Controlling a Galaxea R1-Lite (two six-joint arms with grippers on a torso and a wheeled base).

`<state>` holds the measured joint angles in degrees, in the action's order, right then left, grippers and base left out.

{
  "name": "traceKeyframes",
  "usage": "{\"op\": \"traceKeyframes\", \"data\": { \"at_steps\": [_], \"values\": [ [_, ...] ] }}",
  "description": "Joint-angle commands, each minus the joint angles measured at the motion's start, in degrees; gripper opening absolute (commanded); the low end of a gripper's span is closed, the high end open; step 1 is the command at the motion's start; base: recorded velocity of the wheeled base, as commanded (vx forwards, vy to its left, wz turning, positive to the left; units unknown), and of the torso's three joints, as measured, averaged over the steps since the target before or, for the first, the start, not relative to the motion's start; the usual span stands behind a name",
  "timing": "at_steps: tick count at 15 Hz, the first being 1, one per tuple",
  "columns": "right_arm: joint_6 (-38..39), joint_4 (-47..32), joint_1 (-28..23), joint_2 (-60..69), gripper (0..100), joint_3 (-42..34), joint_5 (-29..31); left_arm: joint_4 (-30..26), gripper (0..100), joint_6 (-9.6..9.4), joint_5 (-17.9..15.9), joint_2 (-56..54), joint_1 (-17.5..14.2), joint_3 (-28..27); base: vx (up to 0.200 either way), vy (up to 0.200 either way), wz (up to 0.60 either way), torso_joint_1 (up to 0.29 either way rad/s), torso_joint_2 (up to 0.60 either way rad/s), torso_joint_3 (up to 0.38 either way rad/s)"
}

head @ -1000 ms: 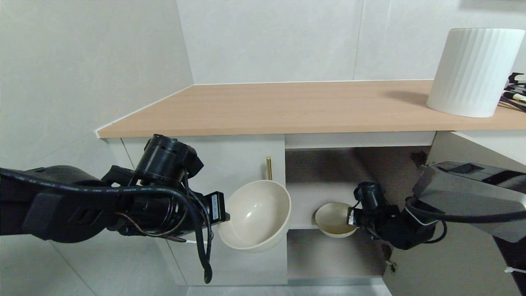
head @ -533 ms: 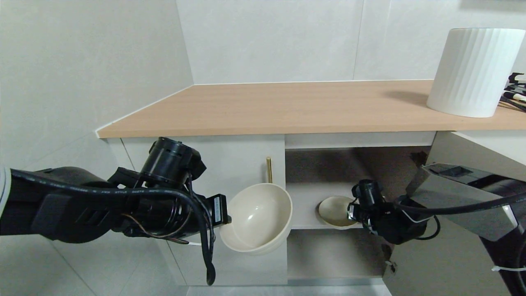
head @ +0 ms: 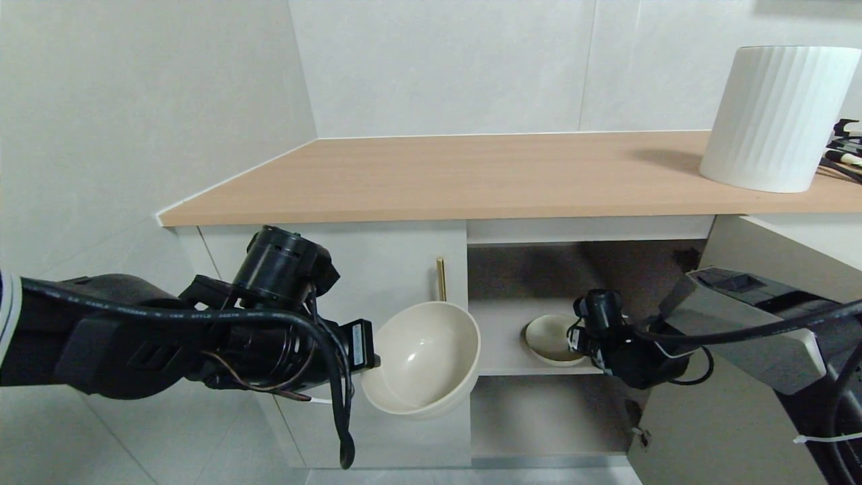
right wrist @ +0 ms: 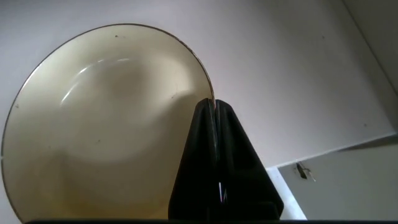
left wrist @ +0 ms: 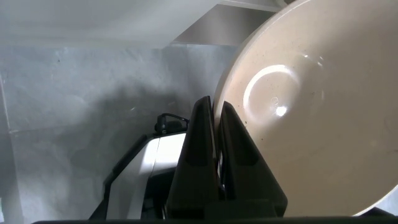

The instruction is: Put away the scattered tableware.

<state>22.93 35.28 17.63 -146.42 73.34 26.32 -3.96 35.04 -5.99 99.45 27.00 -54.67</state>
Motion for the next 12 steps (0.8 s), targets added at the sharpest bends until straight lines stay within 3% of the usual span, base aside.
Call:
{"op": "traceKeyframes", "data": {
  "at_steps": [1, 11, 12],
  "values": [
    [0.01, -0.74, -0.40, -0.80, 0, 1.63, 0.14, 0.01, 0, 0.03, 0.01, -0.05, 0.24, 0.09, 0.000, 0.000, 0.00, 0.000, 0.00, 0.000],
    [0.01, -2.14, -0.66, -2.55, 0, 5.15, 0.66, -0.08, 0, 0.03, 0.01, 0.04, 0.42, 0.09, 0.000, 0.000, 0.00, 0.000, 0.00, 0.000],
    [0.01, -2.14, -0.66, -2.64, 100, 5.24, 0.75, -0.08, 0, 0.03, 0.01, 0.04, 0.42, 0.09, 0.000, 0.000, 0.00, 0.000, 0.00, 0.000]
  ]
}}
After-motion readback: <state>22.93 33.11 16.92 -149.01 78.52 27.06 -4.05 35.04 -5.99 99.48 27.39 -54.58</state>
